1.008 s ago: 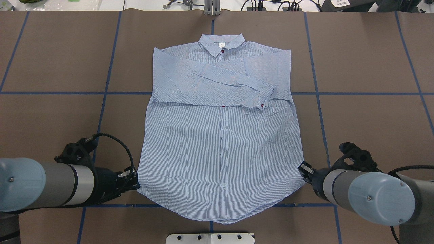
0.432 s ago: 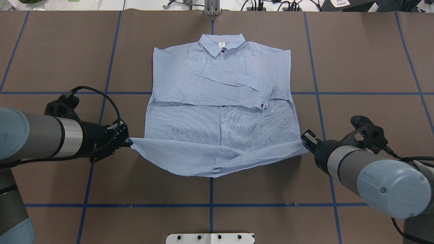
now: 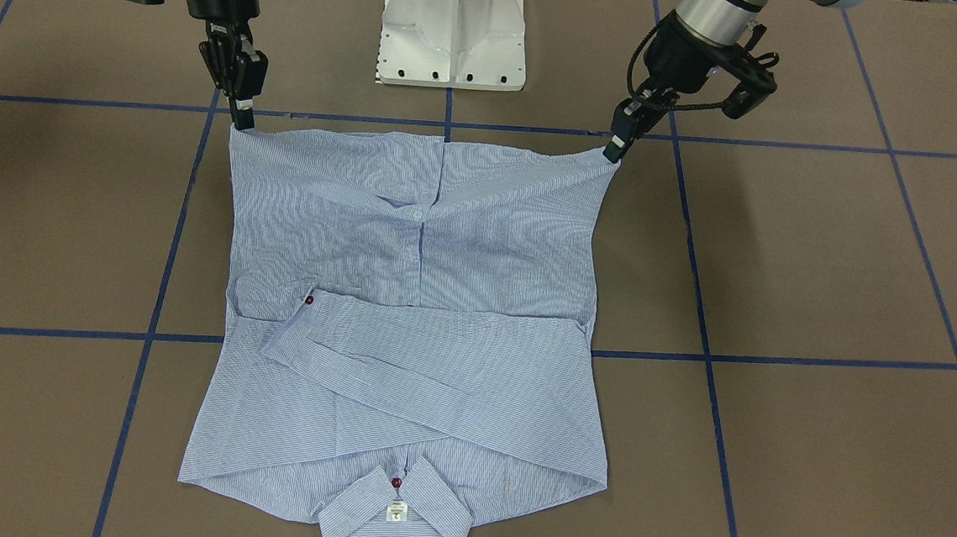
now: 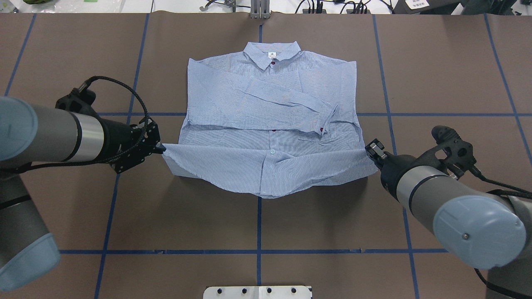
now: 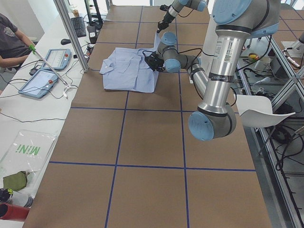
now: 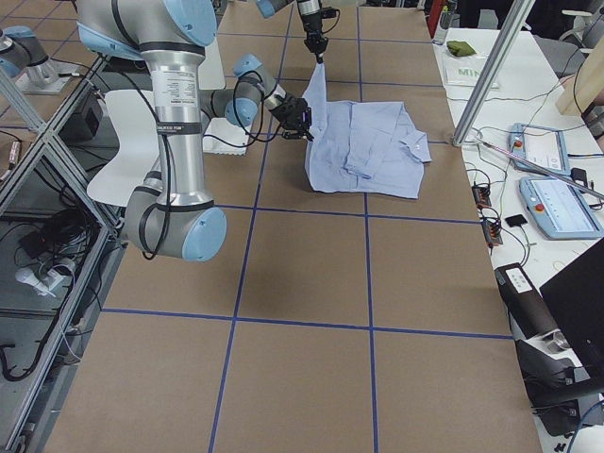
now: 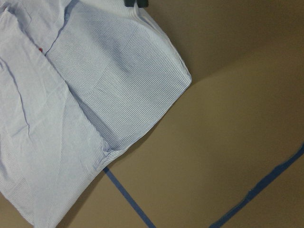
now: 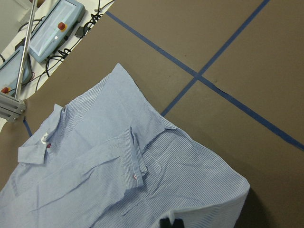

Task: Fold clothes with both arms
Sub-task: 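Lift the hem with both grippers and fold it toward the collar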

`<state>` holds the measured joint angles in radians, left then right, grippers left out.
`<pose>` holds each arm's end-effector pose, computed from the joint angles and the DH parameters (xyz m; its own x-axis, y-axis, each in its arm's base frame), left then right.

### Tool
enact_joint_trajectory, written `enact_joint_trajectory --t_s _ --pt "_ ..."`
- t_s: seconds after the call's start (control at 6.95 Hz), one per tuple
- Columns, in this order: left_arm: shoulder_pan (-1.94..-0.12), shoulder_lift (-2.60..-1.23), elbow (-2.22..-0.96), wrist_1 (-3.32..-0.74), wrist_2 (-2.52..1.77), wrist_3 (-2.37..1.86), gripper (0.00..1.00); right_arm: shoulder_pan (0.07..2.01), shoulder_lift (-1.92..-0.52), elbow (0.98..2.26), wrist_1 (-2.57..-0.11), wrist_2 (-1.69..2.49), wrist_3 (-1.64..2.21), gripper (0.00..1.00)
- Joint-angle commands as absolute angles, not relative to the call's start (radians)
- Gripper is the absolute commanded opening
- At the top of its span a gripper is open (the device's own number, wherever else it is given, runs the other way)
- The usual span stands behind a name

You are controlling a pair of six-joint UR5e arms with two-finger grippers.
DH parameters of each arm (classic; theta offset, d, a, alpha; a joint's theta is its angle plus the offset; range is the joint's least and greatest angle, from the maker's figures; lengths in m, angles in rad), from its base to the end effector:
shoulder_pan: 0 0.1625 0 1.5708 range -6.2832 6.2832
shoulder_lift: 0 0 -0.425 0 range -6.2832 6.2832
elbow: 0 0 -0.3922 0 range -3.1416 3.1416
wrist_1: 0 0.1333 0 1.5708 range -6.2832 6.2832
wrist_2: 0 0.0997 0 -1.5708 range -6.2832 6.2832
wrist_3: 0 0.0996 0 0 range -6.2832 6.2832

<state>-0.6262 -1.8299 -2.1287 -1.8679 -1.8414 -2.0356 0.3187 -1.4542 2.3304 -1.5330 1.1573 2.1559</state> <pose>0.3486 -0.3838 0.2402 0.1534 -0.6440 -0.7495 0.4912 0.7078 -0.5077 -0.3574 -0.3004 0.2600 0.1580 0.5847 0.7957 -0.8114 0.5362 -0.2328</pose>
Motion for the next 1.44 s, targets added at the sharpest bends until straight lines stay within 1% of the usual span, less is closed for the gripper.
enact_joint_trajectory --t_s 0.0,0.14,0.29,0.43,0.58,0.72,0.86,1.01,1.15,1.3 --pt "-0.716 -1.928 -1.986 -1.879 -1.85 -2.013 0.0 0.415 -1.326 2.159 -1.526 1.141 2.132 0.0" --pt "-0.762 -1.978 -1.908 -1.882 -1.85 -1.932 0.0 0.487 -1.272 2.07 -1.525 1.149 2.067 0.0" --pt "-0.776 -2.017 -1.816 -1.902 -1.847 -1.898 0.0 0.547 -1.256 2.012 -1.523 1.172 2.036 0.0" --pt "-0.799 -2.043 -1.714 -1.987 -1.847 -1.891 0.0 0.622 -1.193 1.921 -1.523 1.263 2.03 0.0" --pt "-0.81 -2.057 -1.618 -2.082 -1.844 -1.89 0.0 0.664 -1.146 1.854 -1.522 1.323 2.022 0.0" --pt "-0.828 -2.1 -1.521 -2.138 -1.842 -1.89 0.0 0.69 -1.122 1.807 -1.522 1.348 2.001 0.0" --pt "-0.842 -2.156 -1.432 -2.175 -1.839 -1.89 0.0 0.715 -1.065 1.736 -1.499 1.385 1.987 0.0" --pt "-0.845 -2.202 -1.34 -2.23 -1.838 -1.891 0.0 0.721 -1.057 1.673 -1.441 1.388 1.982 0.0" --pt "-0.845 -2.232 -1.281 -2.287 -1.823 -1.891 0.0 0.726 -1.055 1.63 -1.386 1.388 1.973 0.0" --pt "-0.845 -2.274 -1.237 -2.292 -1.795 -1.891 0.0 0.732 -1.055 1.614 -1.382 1.4 1.959 0.0"
